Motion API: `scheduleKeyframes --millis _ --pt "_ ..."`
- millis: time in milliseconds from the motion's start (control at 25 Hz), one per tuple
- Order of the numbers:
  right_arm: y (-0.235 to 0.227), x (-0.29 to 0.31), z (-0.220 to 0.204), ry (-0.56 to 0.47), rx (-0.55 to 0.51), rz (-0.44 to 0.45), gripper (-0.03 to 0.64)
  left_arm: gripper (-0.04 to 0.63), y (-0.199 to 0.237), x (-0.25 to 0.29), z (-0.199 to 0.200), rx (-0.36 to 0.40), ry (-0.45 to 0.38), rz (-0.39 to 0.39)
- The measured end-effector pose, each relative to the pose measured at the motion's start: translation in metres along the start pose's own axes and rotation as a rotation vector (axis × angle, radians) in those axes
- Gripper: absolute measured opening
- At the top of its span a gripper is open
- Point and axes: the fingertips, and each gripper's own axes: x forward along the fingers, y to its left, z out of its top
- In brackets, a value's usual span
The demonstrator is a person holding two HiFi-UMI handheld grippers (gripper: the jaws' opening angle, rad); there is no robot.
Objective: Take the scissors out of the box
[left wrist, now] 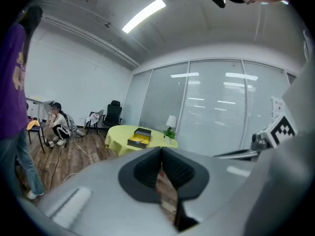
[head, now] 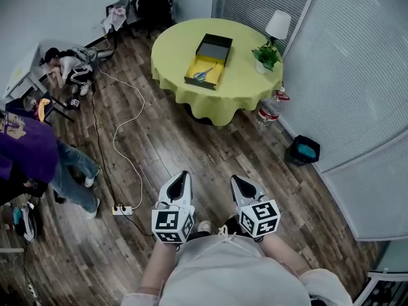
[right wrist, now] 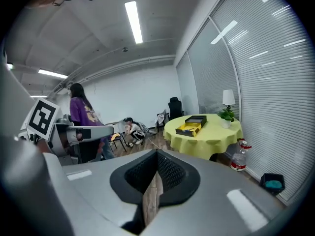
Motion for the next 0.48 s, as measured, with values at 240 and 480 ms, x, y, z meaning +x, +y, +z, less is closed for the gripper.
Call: scheduleKeyframes --millis 240,480 --pt "-0.026 0.067 0.014 0.015 0.002 0.031 0.000 0.006 0.032 0.056 -0.003 -0.009 0.021 0.028" --pt "-0.076 0.147 0.045 0.023 -0.007 0.096 0.000 0.006 0.051 0.144 0.016 -0.007 0.030 0.049"
